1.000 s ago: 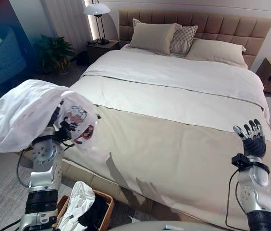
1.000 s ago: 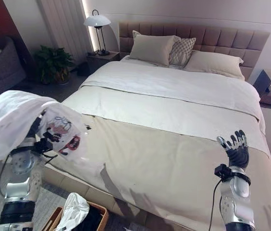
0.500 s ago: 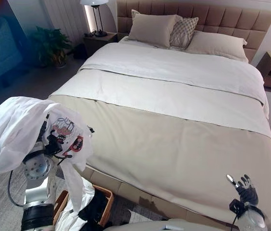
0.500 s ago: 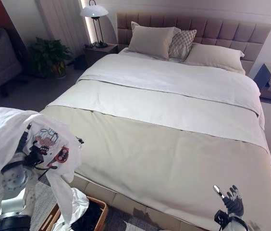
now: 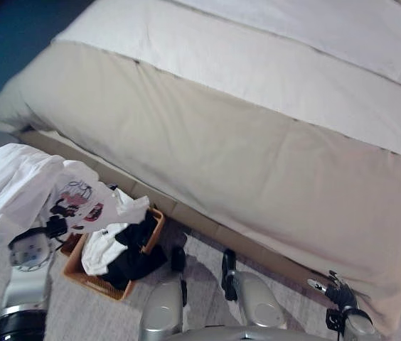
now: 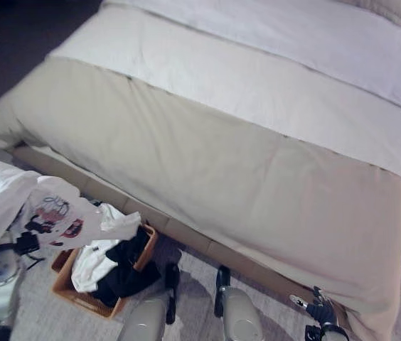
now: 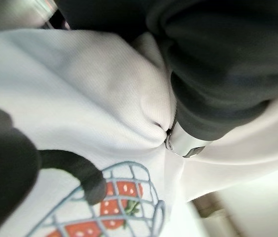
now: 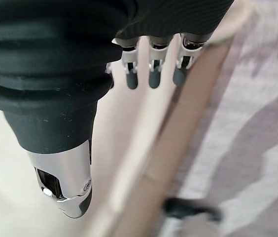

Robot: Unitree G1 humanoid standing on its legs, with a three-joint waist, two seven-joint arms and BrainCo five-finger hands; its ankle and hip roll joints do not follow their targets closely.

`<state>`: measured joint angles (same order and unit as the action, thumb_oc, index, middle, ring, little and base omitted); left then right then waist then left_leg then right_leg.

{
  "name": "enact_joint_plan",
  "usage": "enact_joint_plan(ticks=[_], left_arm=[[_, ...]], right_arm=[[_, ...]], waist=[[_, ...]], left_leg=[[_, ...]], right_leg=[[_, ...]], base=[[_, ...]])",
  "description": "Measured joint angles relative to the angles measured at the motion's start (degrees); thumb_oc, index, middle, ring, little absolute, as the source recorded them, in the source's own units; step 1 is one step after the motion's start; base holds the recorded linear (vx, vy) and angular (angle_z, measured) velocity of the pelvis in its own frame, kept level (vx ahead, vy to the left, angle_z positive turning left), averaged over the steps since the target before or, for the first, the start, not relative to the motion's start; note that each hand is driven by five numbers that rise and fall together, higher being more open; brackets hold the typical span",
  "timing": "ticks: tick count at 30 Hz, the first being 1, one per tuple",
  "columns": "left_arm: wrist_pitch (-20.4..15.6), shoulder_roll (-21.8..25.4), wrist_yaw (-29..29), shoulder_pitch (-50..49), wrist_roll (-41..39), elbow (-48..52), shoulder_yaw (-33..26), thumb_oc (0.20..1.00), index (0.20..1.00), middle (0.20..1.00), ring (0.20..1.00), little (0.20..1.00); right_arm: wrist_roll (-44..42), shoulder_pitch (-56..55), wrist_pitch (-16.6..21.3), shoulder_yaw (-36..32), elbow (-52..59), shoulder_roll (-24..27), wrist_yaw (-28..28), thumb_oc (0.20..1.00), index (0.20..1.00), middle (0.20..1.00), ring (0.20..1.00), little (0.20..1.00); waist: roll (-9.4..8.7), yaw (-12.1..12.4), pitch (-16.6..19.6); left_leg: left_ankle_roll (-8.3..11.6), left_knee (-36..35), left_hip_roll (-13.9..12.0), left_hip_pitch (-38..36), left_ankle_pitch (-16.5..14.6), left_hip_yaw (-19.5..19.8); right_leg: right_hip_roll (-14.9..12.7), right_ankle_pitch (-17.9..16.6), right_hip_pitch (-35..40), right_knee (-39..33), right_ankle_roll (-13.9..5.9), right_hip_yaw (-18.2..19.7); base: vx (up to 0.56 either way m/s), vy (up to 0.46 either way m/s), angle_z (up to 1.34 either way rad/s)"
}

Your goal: Pick up clothes into the bucket

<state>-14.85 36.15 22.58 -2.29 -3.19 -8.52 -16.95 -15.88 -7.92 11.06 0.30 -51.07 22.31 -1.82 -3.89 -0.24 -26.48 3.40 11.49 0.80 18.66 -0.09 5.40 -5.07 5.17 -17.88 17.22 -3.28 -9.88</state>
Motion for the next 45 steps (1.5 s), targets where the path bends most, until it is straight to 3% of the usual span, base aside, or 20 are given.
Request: enact_joint_plan(ticks=[2, 6, 14, 22, 34, 42, 43, 45], left_arm=[[0.4, 1.0, 1.2, 4.2, 0.2, -5.3, 1.7, 0.2, 0.2, 0.2, 0.2, 0.2], [1.8, 3.1, 3.0, 6.9, 0.2, -9.9, 5.9, 0.2, 0.2, 0.2, 0.2, 0.2], [2.6, 11.9, 6.0, 14.7, 0.2, -18.2, 11.3, 0.2, 0.2, 0.2, 0.2, 0.2], [3.3, 14.1, 7.4, 22.5, -1.0, -20.3, 15.9, 0.2, 0.2, 0.2, 0.2, 0.2], [5.5, 18.4, 7.0, 27.9, 0.0, -25.2, 21.9, 0.2, 0.2, 0.2, 0.2, 0.2], [6.4, 18.8, 6.4, 28.6, 2.5, -26.8, 23.0, 0.2, 0.2, 0.2, 0.2, 0.2], [6.8, 18.8, 6.4, 28.5, 2.5, -26.8, 22.9, 1.0, 1.0, 1.0, 1.0, 1.0], [6.9, 18.8, 5.9, 28.4, 2.4, -26.9, 22.9, 1.0, 1.0, 1.0, 1.0, 1.0]], right_arm=[[0.0, 1.7, 0.1, 0.5, -0.4, -0.6, -0.3, 1.0, 1.0, 1.0, 1.0, 1.0], [-0.6, 3.8, 1.4, 1.0, 1.8, -0.4, -1.8, 1.0, 1.0, 1.0, 1.0, 1.0], [-4.1, 5.1, 3.1, 5.0, 6.1, 0.6, -3.8, 1.0, 1.0, 1.0, 1.0, 1.0], [-7.8, 6.9, 4.9, 6.8, 10.5, 1.4, -5.4, 1.0, 1.0, 1.0, 1.0, 1.0], [-10.1, 7.0, 6.1, 9.4, 14.0, 2.8, -6.2, 1.0, 1.0, 1.0, 1.0, 1.0], [-10.1, 7.0, 6.1, 9.5, 14.1, 3.2, -6.2, 1.0, 1.0, 1.0, 1.0, 1.0], [-10.2, 7.0, 6.1, 9.5, 14.1, 3.2, -6.1, 1.0, 1.0, 1.0, 1.0, 1.0], [-10.3, 7.0, 6.1, 9.5, 14.1, 3.2, -6.1, 1.0, 1.0, 1.0, 1.0, 1.0]], waist=[[-0.44, -0.1, -2.8], [-1.15, 0.6, -4.3], [-3.51, 0.4, -4.4], [-4.73, -2.4, -3.9], [-5.19, -6.4, -3.6], [-5.22, -7.0, -3.6], [-5.22, -7.0, -3.6], [-5.24, -7.0, -3.6]], left_leg=[[0.0, 2.3, 0.4, 3.2, 0.0, 1.7], [0.33, 6.6, 1.4, 9.5, -0.2, 3.0], [0.27, 20.9, 3.4, 24.4, -4.8, 6.2], [0.13, 27.5, 4.9, 38.9, -5.3, 7.7], [-0.27, 33.5, 4.9, 50.6, -5.9, 7.3], [-0.2, 34.5, 4.6, 51.7, -6.1, 7.1], [-0.19, 34.4, 4.4, 51.7, -6.1, 7.1], [-0.36, 34.0, 4.0, 51.8, -6.1, 7.1]], right_leg=[[-0.5, 0.9, -2.9, 2.4, 0.98, -1.7], [-1.6, 2.3, -8.6, 7.4, 1.31, -2.7], [-3.5, 7.1, -20.8, 19.7, 2.18, -4.9], [-5.0, 8.7, -33.9, 25.9, 2.31, -6.2], [-5.1, 8.2, -44.5, 29.6, 2.13, -6.0], [-4.8, 8.2, -45.6, 29.7, 2.01, -5.6], [-4.5, 8.1, -45.6, 29.5, 1.89, -5.5], [-4.1, 7.8, -45.5, 28.7, 1.58, -5.5]], base=[[-0.07, 0.042, 0.45], [-0.08, 0.014, 0.19], [0.0, -0.018, 0.18], [-0.01, 0.008, 0.11], [0.0, 0.029, -0.05], [0.0, 0.023, -0.04], [-0.01, -0.006, -0.08], [-0.01, -0.006, -0.07]])
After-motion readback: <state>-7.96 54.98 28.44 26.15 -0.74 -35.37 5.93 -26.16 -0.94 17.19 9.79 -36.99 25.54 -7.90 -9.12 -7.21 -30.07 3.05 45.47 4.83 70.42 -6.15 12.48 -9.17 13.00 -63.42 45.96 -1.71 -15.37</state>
